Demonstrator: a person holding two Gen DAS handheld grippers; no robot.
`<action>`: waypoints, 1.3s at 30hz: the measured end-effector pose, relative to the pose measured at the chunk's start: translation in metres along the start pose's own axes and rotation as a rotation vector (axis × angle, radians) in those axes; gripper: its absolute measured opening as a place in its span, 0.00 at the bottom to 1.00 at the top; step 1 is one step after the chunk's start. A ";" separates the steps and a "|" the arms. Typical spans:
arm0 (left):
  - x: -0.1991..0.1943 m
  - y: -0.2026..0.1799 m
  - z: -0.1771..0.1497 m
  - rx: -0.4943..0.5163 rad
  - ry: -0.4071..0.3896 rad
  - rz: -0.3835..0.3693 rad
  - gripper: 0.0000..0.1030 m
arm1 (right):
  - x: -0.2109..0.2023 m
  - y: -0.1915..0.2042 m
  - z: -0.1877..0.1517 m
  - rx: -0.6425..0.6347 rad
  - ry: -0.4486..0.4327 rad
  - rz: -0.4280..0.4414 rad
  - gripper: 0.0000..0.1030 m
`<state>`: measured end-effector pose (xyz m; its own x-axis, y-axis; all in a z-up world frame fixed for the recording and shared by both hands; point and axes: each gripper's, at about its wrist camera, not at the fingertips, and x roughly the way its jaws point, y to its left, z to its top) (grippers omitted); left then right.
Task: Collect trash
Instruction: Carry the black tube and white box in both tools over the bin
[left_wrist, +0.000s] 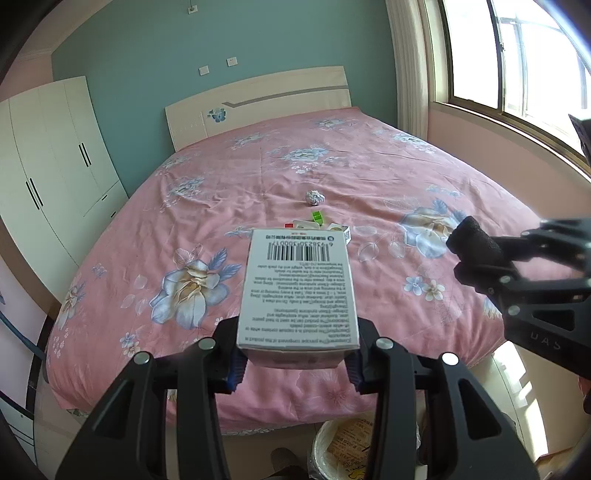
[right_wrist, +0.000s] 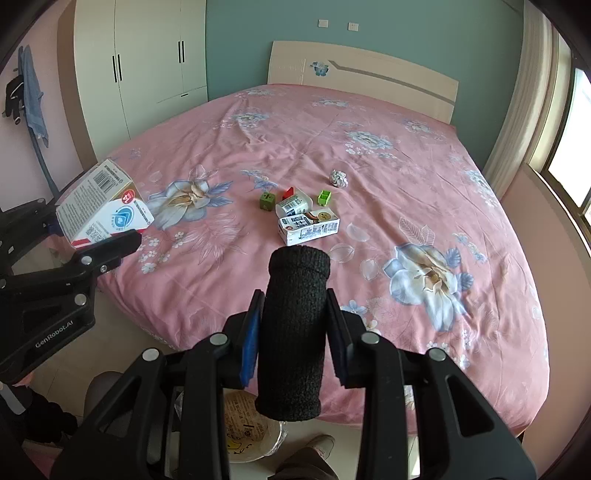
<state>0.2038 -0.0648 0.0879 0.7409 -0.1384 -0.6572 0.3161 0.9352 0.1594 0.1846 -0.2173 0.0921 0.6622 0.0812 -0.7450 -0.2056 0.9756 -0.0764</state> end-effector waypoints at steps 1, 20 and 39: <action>-0.004 -0.001 -0.002 0.003 0.000 -0.001 0.44 | -0.007 0.003 -0.004 -0.006 -0.004 0.000 0.33; -0.034 -0.038 -0.072 0.095 0.051 -0.086 0.43 | -0.045 0.036 -0.104 -0.027 0.048 0.037 0.33; 0.035 -0.063 -0.145 0.134 0.243 -0.152 0.43 | 0.036 0.049 -0.176 0.035 0.239 0.120 0.33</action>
<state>0.1235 -0.0812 -0.0517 0.5210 -0.1767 -0.8351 0.5001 0.8560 0.1309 0.0713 -0.2026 -0.0556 0.4444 0.1507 -0.8831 -0.2451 0.9686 0.0419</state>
